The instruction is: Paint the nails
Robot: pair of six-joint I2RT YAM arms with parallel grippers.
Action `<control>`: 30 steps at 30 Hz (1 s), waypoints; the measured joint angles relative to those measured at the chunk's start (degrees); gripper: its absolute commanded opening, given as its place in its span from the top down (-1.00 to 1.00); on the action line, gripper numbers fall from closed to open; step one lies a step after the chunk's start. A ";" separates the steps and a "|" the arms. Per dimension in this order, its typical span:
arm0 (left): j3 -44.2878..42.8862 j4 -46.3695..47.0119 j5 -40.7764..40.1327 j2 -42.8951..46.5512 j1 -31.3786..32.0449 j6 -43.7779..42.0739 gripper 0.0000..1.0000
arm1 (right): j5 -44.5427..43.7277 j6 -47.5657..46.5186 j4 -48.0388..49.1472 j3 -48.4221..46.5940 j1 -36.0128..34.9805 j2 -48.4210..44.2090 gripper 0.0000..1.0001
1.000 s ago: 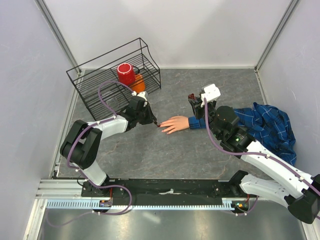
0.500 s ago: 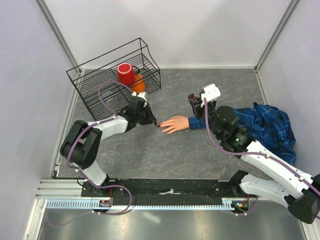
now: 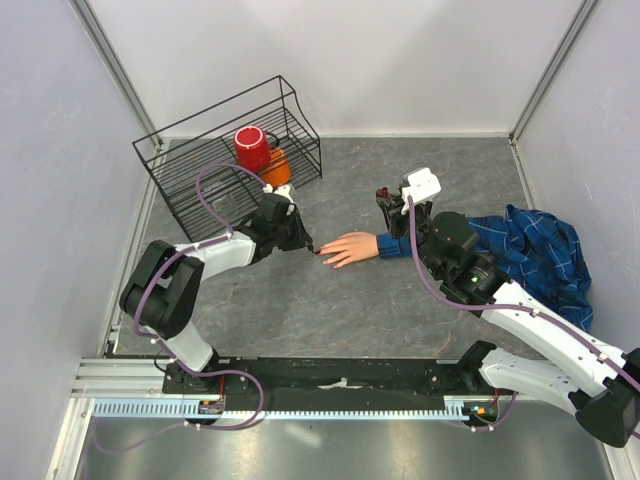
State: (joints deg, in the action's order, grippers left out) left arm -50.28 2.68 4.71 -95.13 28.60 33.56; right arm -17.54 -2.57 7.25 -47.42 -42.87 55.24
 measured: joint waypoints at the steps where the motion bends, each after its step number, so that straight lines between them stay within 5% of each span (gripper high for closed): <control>1: 0.02 -0.02 0.00 0.07 0.00 0.00 0.97 | 0.02 0.00 0.00 0.00 0.00 0.00 1.00; 30: 0.04 -0.02 -0.09 1.11 0.00 -0.02 0.97 | 1.01 0.35 -0.02 0.00 0.15 0.00 1.00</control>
State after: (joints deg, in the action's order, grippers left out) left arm -50.24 2.66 4.62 -94.02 28.60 33.54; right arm -16.53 -2.22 7.22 -47.42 -42.72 55.24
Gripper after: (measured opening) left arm 0.186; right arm 0.240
